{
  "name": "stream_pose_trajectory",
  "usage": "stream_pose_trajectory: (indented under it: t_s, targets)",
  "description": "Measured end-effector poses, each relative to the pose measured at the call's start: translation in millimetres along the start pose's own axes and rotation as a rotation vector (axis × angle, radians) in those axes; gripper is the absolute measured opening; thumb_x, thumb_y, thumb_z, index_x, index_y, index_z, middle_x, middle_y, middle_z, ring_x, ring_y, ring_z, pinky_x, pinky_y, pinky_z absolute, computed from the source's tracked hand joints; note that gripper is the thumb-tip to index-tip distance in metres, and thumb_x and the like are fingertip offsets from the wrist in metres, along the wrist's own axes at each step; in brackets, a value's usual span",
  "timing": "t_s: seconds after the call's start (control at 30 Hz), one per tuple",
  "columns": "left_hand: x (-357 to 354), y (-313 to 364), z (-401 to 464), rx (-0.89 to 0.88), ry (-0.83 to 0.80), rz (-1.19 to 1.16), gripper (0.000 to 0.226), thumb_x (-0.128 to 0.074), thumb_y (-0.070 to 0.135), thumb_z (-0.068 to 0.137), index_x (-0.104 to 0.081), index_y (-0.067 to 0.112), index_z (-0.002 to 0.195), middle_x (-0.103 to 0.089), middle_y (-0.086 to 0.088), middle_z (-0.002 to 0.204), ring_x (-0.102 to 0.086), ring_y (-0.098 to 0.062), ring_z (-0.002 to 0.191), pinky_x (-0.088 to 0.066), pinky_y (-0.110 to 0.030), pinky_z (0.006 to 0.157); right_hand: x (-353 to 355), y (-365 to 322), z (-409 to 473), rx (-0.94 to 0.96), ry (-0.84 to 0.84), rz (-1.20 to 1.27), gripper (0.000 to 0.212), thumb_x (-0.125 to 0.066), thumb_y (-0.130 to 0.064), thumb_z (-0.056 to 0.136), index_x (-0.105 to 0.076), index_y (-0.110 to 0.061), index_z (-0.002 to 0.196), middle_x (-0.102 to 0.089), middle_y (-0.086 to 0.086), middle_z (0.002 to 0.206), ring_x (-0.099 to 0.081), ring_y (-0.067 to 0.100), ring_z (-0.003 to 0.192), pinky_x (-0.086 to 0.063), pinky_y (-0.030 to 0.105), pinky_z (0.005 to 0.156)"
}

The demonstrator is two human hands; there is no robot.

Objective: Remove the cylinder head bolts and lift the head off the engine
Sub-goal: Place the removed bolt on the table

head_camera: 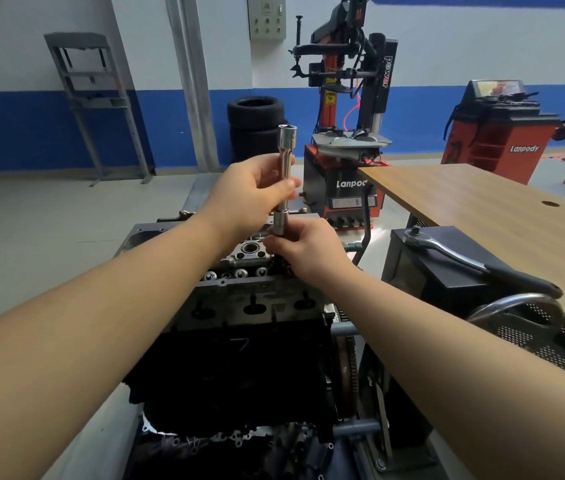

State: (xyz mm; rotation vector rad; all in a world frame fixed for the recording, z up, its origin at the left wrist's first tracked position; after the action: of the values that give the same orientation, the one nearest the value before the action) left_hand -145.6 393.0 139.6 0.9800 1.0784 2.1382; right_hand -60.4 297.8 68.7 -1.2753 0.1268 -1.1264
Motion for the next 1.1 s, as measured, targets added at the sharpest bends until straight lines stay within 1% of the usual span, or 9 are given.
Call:
stream_pose_trajectory:
  t_s: [0.13,0.3,0.4,0.5,0.63,0.8,0.93,1.0,1.1]
  targets:
    - [3,-6,-2,0.028,0.01,-0.018,0.038,-0.071,0.003,0.099,-0.068,0.021,0.132,-0.08,0.004,0.106,-0.078,-0.01,0.098,-0.064,-0.038,0.095,-3,-2,-1,0.025,-0.043,-0.116,0.007,-0.069,-0.026,0.097,-0.074,-0.024,0.103,-0.075,-0.007,0.093,-0.068,0.016,0.092,-0.055,0.046,0.091]
    - [5,1,1,-0.04,0.153,0.235,0.032,-0.093,0.033,0.081,-0.065,0.027,0.096,-0.072,0.005,0.087,-0.072,-0.014,0.083,-0.061,-0.032,0.076,0,-1,-2,-0.005,0.053,-0.078,0.018,-0.079,-0.039,0.088,-0.073,-0.023,0.095,-0.073,-0.009,0.084,-0.068,0.012,0.082,-0.057,0.038,0.078]
    - [-1,-4,1,-0.004,0.096,0.112,0.019,-0.08,0.031,0.095,-0.068,0.029,0.109,-0.073,0.005,0.102,-0.072,-0.015,0.098,-0.062,-0.042,0.092,2,4,-2,-0.001,0.098,-0.085,0.014,-0.08,-0.038,0.088,-0.075,-0.025,0.084,-0.069,-0.013,0.071,-0.064,0.007,0.071,-0.048,0.033,0.068]
    - [-3,-11,-1,0.031,-0.002,-0.093,0.024,-0.064,0.015,0.106,-0.067,0.027,0.127,-0.078,0.003,0.111,-0.076,-0.014,0.104,-0.061,-0.046,0.099,0,3,-3,0.025,0.063,-0.09,0.009,-0.074,-0.029,0.093,-0.078,-0.031,0.101,-0.074,-0.013,0.083,-0.068,0.013,0.084,-0.054,0.038,0.08]
    - [4,-12,-4,-0.026,0.035,-0.008,0.028,-0.077,0.014,0.097,-0.07,0.025,0.123,-0.08,0.007,0.103,-0.077,-0.008,0.096,-0.065,-0.037,0.092,-1,2,-4,0.025,0.001,-0.09,0.024,-0.075,-0.034,0.091,-0.067,-0.032,0.113,-0.072,-0.012,0.091,-0.068,0.012,0.089,-0.059,0.045,0.084]
    - [2,-4,-4,-0.137,0.172,0.281,0.036,-0.091,0.038,0.082,-0.057,0.032,0.092,-0.063,0.008,0.08,-0.061,0.006,0.074,-0.049,-0.009,0.064,0,5,-5,-0.042,0.005,-0.184,0.017,-0.079,-0.044,0.087,-0.07,-0.03,0.09,-0.071,-0.01,0.082,-0.068,0.013,0.084,-0.059,0.046,0.081]
    - [-5,-9,-3,-0.073,0.01,0.052,0.025,-0.072,0.025,0.101,-0.065,0.027,0.125,-0.076,0.007,0.11,-0.071,-0.005,0.107,-0.058,-0.032,0.098,1,3,-5,-0.037,-0.024,-0.154,0.013,-0.074,-0.028,0.096,-0.078,-0.026,0.108,-0.076,-0.01,0.096,-0.069,0.014,0.093,-0.057,0.045,0.091]
    - [-6,-14,-5,-0.043,-0.062,-0.065,0.034,-0.066,0.012,0.104,-0.063,0.024,0.135,-0.078,0.005,0.114,-0.075,-0.011,0.109,-0.059,-0.04,0.101,1,3,-5,-0.025,-0.055,-0.178,0.019,-0.071,-0.023,0.097,-0.075,-0.024,0.115,-0.076,-0.007,0.103,-0.068,0.016,0.097,-0.056,0.044,0.095]
    - [0,-17,-4,-0.062,0.004,0.006,0.033,-0.077,0.012,0.096,-0.069,0.028,0.124,-0.08,0.008,0.104,-0.077,-0.011,0.1,-0.062,-0.043,0.097,1,1,-6,0.01,-0.084,-0.163,0.018,-0.073,-0.028,0.094,-0.072,-0.026,0.112,-0.075,-0.007,0.098,-0.068,0.014,0.095,-0.057,0.043,0.091]
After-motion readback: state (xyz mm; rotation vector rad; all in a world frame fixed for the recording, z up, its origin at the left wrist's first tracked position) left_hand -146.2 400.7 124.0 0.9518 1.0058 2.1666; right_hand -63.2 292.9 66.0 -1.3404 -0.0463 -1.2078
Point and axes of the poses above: each hand's wrist, its own z-axis towards the middle knuckle, its own x-axis out of the back of the hand, y = z × x, the point moved 5 cm from there along z, towards the middle knuckle
